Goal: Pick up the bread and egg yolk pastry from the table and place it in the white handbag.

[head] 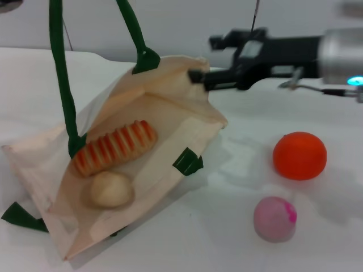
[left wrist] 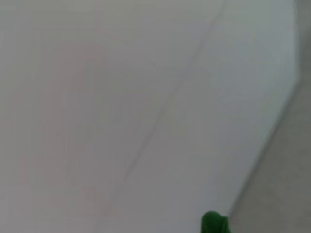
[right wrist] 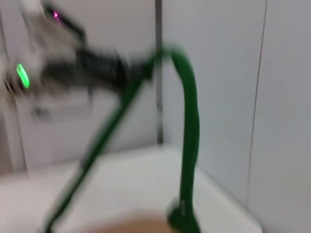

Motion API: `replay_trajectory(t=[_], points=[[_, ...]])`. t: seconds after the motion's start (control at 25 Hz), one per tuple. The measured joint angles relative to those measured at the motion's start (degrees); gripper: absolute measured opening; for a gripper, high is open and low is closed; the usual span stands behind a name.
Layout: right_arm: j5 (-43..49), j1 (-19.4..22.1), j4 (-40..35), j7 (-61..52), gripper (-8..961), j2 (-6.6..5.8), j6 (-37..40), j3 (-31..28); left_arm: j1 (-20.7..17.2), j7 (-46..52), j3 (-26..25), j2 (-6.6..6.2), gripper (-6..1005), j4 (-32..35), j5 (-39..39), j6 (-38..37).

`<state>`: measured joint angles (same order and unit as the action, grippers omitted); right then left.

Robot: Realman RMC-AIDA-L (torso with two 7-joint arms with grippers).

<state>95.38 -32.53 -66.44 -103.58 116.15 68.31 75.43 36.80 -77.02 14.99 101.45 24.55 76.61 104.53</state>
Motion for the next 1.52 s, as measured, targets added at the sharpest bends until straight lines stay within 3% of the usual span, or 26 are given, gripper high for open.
replay_trajectory(t=[0.24,0.44,0.6,0.64,0.68,0.76,1.0,1.08,1.28,1.52], points=[[-15.05,0.53,11.10,14.67,897,0.02,10.17,-10.35,-0.65,-1.35,0.66,1.49,237,-0.10,-1.50,-11.21],[-18.27,0.05,18.92,23.56,897,0.21,13.61,-16.09,-0.81,-4.72,0.68,3.67,241,-0.12,-2.97,-22.53],[-22.46,-0.08,24.64,32.52,898,0.31,12.55,-16.79,-1.07,-13.12,0.00,6.78,243,-0.12,-2.75,-32.94],[-23.95,-0.11,26.33,34.82,898,0.32,12.02,-16.85,-1.07,-13.56,-0.05,6.95,278,-0.12,-2.67,-33.48],[-25.53,-0.14,28.10,37.25,898,0.34,11.49,-16.87,-1.10,-17.39,-0.39,8.40,313,-0.12,-1.67,-38.18],[-29.53,-0.24,32.10,43.28,897,0.38,10.25,-16.91,-1.27,-22.59,-1.13,10.11,384,-0.19,0.67,-42.56],[-46.60,-3.56,49.82,67.29,893,0.54,7.63,-16.98,-2.73,-45.42,-5.31,14.03,539,-4.58,14.00,-43.99],[-54.27,-5.42,56.72,75.29,893,0.60,7.74,-16.99,-3.23,-56.09,-6.02,14.69,582,-8.83,22.20,-43.24],[-72.51,-8.40,67.72,86.81,892,1.08,8.06,-17.13,-3.42,-70.45,-6.16,14.84,688,-16.55,36.34,-43.31],[-79.61,-8.64,71.75,87.53,891,0.89,8.07,-18.01,-3.49,-74.40,-6.18,14.87,868,-19.81,41.68,-42.37]])
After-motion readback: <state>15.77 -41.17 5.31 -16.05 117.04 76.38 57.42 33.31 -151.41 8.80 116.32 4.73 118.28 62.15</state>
